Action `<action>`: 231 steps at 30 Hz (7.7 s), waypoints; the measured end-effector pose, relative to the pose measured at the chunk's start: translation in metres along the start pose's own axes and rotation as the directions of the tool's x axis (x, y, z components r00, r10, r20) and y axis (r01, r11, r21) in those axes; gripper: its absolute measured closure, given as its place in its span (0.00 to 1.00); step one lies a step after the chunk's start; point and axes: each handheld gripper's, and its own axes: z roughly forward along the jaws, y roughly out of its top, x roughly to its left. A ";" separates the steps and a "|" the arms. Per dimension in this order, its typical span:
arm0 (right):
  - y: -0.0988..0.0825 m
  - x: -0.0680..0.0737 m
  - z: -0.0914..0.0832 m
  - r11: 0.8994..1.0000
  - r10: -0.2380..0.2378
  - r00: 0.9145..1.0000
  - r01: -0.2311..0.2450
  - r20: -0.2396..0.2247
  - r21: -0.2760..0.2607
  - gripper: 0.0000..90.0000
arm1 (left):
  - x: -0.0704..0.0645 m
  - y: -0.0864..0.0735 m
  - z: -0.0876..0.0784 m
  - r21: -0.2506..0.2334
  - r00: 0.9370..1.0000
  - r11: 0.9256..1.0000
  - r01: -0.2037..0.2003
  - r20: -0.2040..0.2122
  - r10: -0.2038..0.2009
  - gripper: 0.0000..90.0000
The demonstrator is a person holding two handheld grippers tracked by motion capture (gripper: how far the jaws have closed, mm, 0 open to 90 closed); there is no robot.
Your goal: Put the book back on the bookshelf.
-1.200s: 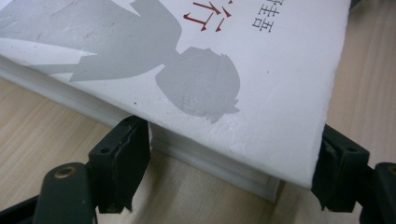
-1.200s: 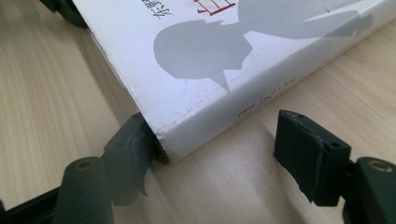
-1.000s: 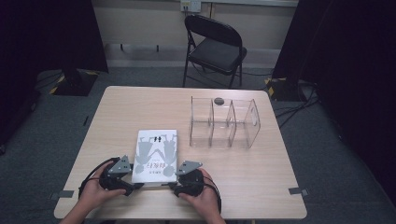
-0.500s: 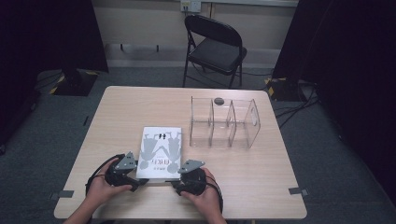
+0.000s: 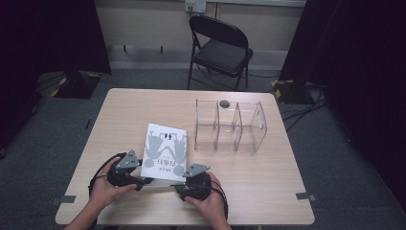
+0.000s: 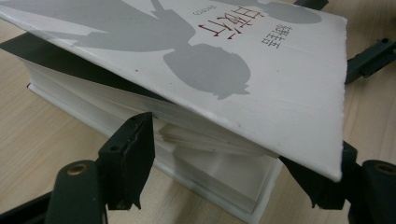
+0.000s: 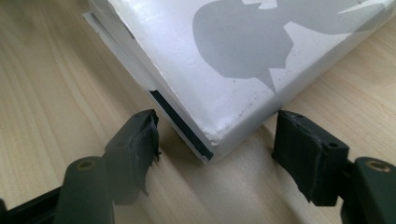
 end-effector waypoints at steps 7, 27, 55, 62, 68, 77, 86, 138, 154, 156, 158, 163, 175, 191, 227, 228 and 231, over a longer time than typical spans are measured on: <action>0.005 0.002 0.001 1.000 -0.024 0.999 0.023 0.035 0.008 0.24 | 0.003 0.003 0.000 0.009 1.000 1.000 -0.007 0.007 0.007 0.31; 0.033 0.006 -0.004 0.994 -0.093 0.993 0.097 0.074 -0.059 0.18 | 0.001 0.014 0.001 0.010 1.000 1.000 0.015 0.002 -0.015 0.32; 0.045 0.022 0.020 0.956 -0.268 0.928 0.289 0.259 -0.045 0.27 | 0.002 0.016 0.007 0.035 1.000 0.999 0.027 -0.004 -0.026 0.33; 0.051 0.022 0.014 0.936 -0.334 0.905 0.352 0.263 -0.020 0.43 | 0.008 0.008 0.011 0.030 0.999 0.999 0.038 -0.030 -0.037 0.21; 0.057 0.022 0.005 0.925 -0.364 0.889 0.379 0.278 -0.001 0.55 | 0.017 -0.005 0.008 0.059 0.998 0.997 0.057 -0.035 -0.055 0.20; 0.066 0.018 -0.002 0.931 -0.354 0.893 0.364 0.278 0.016 0.61 | 0.029 -0.015 0.004 0.079 0.996 0.994 0.078 -0.056 -0.073 0.20; 0.083 0.011 -0.015 0.947 -0.310 0.909 0.321 0.279 0.006 0.65 | 0.036 -0.023 0.007 0.112 0.995 0.990 0.084 -0.072 -0.076 0.21; 0.128 0.009 -0.053 0.963 -0.268 0.941 0.260 0.205 0.063 0.69 | 0.021 -0.007 0.037 -0.011 0.989 0.996 0.086 -0.116 -0.086 0.20; 0.135 0.010 -0.052 0.959 -0.282 0.940 0.272 0.195 0.077 0.69 | 0.024 -0.003 0.032 -0.024 0.986 0.995 0.095 -0.135 -0.097 0.21; 0.135 0.010 -0.052 0.958 -0.287 0.938 0.276 0.194 0.078 0.69 | 0.024 -0.003 0.032 -0.021 0.985 0.995 0.098 -0.143 -0.100 0.21; 0.135 0.009 -0.052 0.960 -0.278 0.941 0.269 0.192 0.073 0.69 | 0.023 -0.003 0.032 -0.015 0.984 0.995 0.098 -0.147 -0.099 0.21; 0.135 0.009 -0.053 0.959 -0.282 0.940 0.273 0.191 0.073 0.69 | 0.023 -0.002 0.030 -0.033 0.982 0.997 0.076 -0.170 -0.080 0.18; 0.140 0.003 -0.058 0.955 -0.295 0.942 0.286 0.157 0.081 0.68 | 0.018 0.011 0.023 -0.075 0.989 0.997 -0.017 -0.146 0.006 0.24; 0.153 -0.001 -0.065 0.951 -0.300 0.948 0.290 0.101 0.103 0.66 | 0.006 0.033 0.012 -0.090 0.953 0.959 -0.270 -0.167 0.253 0.42; 0.046 -0.059 -0.089 0.999 0.010 0.999 -0.011 0.032 0.041 0.29 | 0.018 0.065 -0.015 -0.003 0.976 0.977 -0.215 -0.028 0.215 0.70; 0.040 -0.060 -0.084 0.999 0.013 1.000 -0.014 0.029 0.047 0.29 | 0.018 0.066 -0.016 0.000 0.976 0.977 -0.215 -0.022 0.215 0.70; 0.023 -0.062 -0.071 0.997 0.032 0.999 -0.034 0.021 0.074 0.29 | 0.019 0.069 -0.020 0.020 0.977 0.977 -0.211 -0.008 0.211 0.71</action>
